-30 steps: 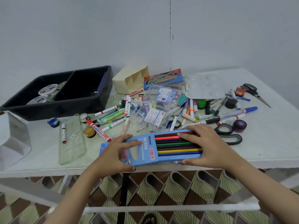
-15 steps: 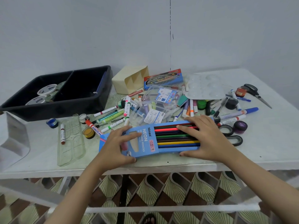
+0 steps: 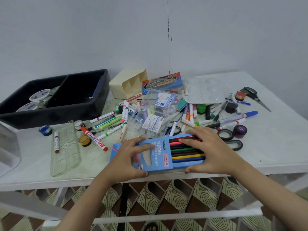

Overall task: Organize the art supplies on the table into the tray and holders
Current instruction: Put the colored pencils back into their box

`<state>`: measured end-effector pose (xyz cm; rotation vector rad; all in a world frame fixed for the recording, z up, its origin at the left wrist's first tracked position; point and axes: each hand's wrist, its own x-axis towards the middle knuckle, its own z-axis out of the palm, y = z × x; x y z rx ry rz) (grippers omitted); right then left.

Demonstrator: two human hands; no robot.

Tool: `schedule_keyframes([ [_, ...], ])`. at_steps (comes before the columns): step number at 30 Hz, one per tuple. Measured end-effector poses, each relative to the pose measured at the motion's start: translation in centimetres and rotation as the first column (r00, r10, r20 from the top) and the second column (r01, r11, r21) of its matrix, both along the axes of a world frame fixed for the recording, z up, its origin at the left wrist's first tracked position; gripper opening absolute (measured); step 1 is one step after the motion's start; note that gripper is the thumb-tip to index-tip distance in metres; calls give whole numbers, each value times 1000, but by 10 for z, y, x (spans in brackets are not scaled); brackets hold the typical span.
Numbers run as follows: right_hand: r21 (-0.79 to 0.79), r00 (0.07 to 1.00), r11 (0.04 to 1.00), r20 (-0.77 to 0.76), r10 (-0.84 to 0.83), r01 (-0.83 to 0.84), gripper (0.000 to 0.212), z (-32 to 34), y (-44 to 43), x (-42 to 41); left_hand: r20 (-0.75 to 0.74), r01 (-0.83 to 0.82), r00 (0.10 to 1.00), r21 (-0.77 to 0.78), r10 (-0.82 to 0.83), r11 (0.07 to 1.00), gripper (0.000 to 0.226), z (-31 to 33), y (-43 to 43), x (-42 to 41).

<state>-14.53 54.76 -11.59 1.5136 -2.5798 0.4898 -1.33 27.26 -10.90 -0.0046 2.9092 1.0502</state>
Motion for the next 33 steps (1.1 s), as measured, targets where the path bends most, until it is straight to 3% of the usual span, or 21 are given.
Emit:
schedule_keyframes([
  [12,16,1000,1000,28,-11,11,73,-3,6,-11,-38,-37,999,23,38,999,72,-4,5,-11],
  [16,4,996,1000,84,-6,6,76,-2,5,-15,-23,-36,999,0,36,999,73,0,9,-18],
  [26,-19,999,1000,40,-5,6,85,3,15,-18,-26,4,1000,-40,-5,999,72,-3,9,-24],
  [33,-66,987,995,144,-70,81,81,2,24,-21,-82,-21,997,-66,16,998,71,-4,10,-30],
])
